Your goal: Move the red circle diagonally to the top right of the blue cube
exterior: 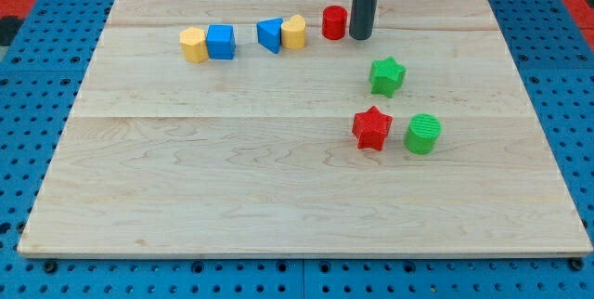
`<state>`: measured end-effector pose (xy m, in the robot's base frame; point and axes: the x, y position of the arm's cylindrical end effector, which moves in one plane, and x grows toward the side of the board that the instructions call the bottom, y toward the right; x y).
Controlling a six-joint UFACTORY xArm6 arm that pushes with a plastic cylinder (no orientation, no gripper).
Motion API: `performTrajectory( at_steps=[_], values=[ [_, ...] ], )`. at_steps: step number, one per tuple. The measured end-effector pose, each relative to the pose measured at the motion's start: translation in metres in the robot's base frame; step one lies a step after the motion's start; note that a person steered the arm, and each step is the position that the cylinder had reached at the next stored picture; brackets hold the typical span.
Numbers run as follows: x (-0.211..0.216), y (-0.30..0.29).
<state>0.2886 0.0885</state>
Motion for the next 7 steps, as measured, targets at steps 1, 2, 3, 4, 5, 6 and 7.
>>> performTrajectory(
  at_steps=[1, 2, 3, 4, 5, 6, 7],
  values=[
    [-0.027, -0.052],
    [-0.044, -0.089],
    [-0.053, -0.004],
    [-0.081, -0.048],
    [-0.078, -0.113],
    [-0.076, -0.115],
    [-0.078, -0.109]
  ],
)
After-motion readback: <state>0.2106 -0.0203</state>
